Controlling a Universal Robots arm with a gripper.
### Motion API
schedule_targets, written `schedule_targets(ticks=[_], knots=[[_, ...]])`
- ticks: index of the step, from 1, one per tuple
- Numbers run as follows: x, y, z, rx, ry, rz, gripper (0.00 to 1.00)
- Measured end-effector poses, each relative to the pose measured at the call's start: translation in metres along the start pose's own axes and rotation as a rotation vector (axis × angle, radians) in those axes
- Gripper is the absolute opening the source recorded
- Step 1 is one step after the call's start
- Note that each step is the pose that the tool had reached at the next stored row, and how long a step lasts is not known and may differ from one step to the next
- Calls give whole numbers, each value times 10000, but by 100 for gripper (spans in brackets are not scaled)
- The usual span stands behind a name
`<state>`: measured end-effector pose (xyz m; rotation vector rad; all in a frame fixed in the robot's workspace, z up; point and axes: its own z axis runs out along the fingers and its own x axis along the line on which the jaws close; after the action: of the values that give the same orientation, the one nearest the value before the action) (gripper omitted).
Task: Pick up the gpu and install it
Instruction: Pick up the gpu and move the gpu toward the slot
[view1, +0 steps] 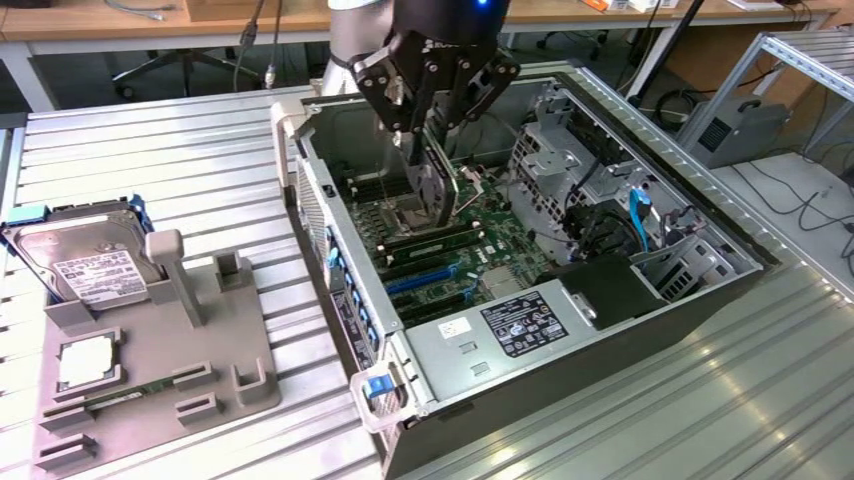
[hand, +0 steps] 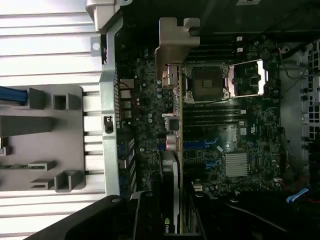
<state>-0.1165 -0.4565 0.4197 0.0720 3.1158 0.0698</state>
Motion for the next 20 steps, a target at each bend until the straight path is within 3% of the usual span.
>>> schedule_targets(ticks=[12,16,20], knots=[[-497,24,13,0,0,-7,27],[-842,41,21,-1,0,-16,27],[-1000,51,25,-1,1,-32,27]])
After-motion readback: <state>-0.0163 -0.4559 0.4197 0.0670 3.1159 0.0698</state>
